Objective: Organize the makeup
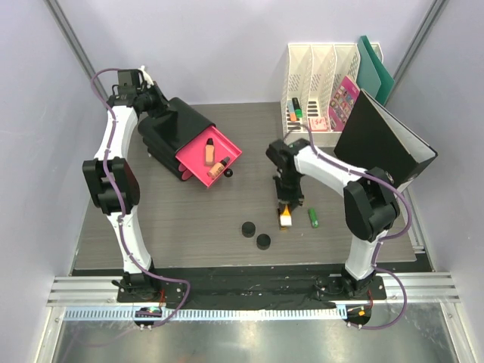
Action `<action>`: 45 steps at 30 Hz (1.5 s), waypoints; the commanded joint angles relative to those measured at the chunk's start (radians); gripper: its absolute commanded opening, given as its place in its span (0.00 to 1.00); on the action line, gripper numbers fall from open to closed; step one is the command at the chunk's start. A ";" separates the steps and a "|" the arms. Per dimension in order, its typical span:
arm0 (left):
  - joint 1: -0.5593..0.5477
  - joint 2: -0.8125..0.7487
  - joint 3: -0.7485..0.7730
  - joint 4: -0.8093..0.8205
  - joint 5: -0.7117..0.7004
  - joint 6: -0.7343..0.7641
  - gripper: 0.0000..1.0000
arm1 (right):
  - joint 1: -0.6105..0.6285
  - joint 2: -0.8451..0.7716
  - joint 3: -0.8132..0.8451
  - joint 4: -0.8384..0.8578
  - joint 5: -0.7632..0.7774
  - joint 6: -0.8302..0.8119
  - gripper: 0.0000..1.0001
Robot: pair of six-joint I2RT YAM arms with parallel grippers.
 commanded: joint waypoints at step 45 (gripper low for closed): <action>0.000 0.117 -0.099 -0.286 -0.061 0.064 0.00 | 0.125 0.586 1.224 0.389 -0.433 0.199 0.23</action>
